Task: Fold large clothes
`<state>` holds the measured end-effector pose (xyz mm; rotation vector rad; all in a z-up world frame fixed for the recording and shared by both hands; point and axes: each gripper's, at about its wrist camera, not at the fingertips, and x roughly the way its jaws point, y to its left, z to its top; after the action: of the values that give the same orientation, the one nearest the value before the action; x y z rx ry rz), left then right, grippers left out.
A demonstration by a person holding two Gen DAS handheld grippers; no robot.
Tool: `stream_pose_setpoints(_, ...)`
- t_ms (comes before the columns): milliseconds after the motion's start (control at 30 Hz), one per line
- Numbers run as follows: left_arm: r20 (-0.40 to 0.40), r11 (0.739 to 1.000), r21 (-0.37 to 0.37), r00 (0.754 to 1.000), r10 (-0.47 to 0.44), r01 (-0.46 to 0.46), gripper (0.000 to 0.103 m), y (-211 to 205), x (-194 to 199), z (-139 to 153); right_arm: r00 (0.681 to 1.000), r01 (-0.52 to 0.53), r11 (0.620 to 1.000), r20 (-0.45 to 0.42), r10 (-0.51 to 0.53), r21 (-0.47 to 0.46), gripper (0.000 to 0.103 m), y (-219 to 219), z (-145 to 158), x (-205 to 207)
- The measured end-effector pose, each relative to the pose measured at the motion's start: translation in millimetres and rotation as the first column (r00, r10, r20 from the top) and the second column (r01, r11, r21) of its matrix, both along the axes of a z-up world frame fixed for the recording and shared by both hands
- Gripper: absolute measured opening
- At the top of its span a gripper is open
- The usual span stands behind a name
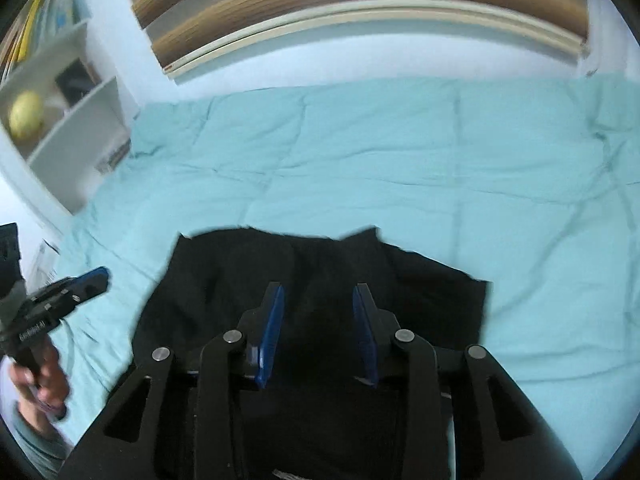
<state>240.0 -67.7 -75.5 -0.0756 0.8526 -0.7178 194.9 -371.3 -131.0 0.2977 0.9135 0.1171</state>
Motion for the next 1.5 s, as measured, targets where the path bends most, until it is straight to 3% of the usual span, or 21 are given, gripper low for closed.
stream_pose_setpoints(167, -0.113, 0.998, 0.000, 0.992, -0.062, 0.062, 0.018, -37, 40, -23, 0.994, -0.015, 0.995, -0.103, 0.025, 0.097, 0.039, 20, -21, 41)
stream_pose_setpoints(267, -0.212, 0.995, 0.044, 0.974, -0.083, 0.094, 0.019, -38, 29, -64, 0.978, -0.054, 0.991, -0.195, 0.078, 0.123, 0.040, 42, -62, 29)
stream_pose_setpoints(367, -0.314, 0.993, 0.040, 0.945, -0.094, 0.112, 0.019, -22, 1, -108, 0.956, -0.090, 0.986, -0.265, 0.126, 0.143, 0.040, 55, -102, 1)
stream_pose_setpoints(467, -0.400, 0.994, 0.108, 0.916, 0.027, 0.018, 0.021, -7, -19, -159, 0.930, -0.066, 0.982, -0.347, 0.125, 0.177, 0.043, 66, -149, -28)
stream_pose_setpoints(567, -0.439, 0.995, 0.075, 0.893, 0.098, -0.072, 0.021, 3, -26, -188, 0.936, -0.038, 0.981, -0.337, 0.102, 0.193, 0.043, 70, -179, -40)
stream_pose_setpoints(667, -0.408, 0.993, 0.089, 0.906, 0.112, -0.083, 0.021, -1, -28, -183, 0.939, -0.049, 0.985, -0.328, 0.102, 0.167, 0.043, 75, -179, -40)
stream_pose_setpoints(800, -0.344, 0.993, 0.110, 0.936, 0.079, -0.044, 0.021, 1, -42, -156, 0.952, -0.049, 0.984, -0.291, 0.098, 0.171, 0.046, 60, -151, -51)
stream_pose_setpoints(867, -0.320, 0.994, 0.097, 0.944, 0.075, -0.046, 0.022, 7, -48, -142, 0.967, -0.021, 0.982, -0.246, 0.068, 0.190, 0.058, 44, -132, -64)
stream_pose_setpoints(933, -0.316, 0.995, 0.079, 0.945, 0.082, -0.060, 0.023, 10, -47, -132, 0.979, 0.029, 0.983, -0.203, 0.009, 0.180, 0.083, 27, -117, -75)
stream_pose_setpoints(1033, -0.313, 0.994, 0.070, 0.944, 0.107, -0.090, 0.023, 20, -51, -128, 0.978, 0.092, 0.983, -0.199, -0.059, 0.162, 0.088, 8, -117, -77)
stream_pose_setpoints(1167, -0.324, 0.992, 0.040, 0.938, 0.123, -0.116, 0.023, 24, -50, -126, 0.965, 0.144, 0.955, -0.250, -0.078, 0.258, 0.087, -6, -136, -66)
stream_pose_setpoints(1200, -0.319, 0.992, 0.045, 0.940, 0.123, -0.115, 0.023, 24, -50, -126, 0.962, 0.147, 0.946, -0.264, -0.068, 0.290, 0.085, -5, -143, -60)
stream_pose_setpoints(1267, -0.310, 0.992, 0.060, 0.943, 0.122, -0.109, 0.023, 26, -51, -126, 0.960, 0.143, 0.919, -0.276, -0.039, 0.368, 0.060, 5, -155, -50)
stream_pose_setpoints(1300, -0.304, 0.992, 0.072, 0.945, 0.120, -0.103, 0.024, 21, -51, -126, 0.961, 0.136, 0.904, -0.278, -0.020, 0.405, 0.042, 9, -157, -47)
stream_pose_setpoints(1333, -0.300, 0.992, 0.080, 0.947, 0.118, -0.099, 0.024, 14, -49, -125, 0.964, 0.125, 0.916, -0.264, -0.022, 0.380, 0.024, 16, -153, -46)
stream_pose_setpoints(1367, -0.297, 0.992, 0.087, 0.948, 0.115, -0.093, 0.024, 12, -50, -125, 0.969, 0.110, 0.933, -0.245, -0.024, 0.342, 0.015, 21, -144, -48)
stream_pose_setpoints(1500, -0.293, 0.992, 0.102, 0.950, 0.104, -0.077, 0.024, 8, -54, -126, 0.984, 0.072, 0.968, -0.178, -0.029, 0.240, 0.012, 35, -106, -73)
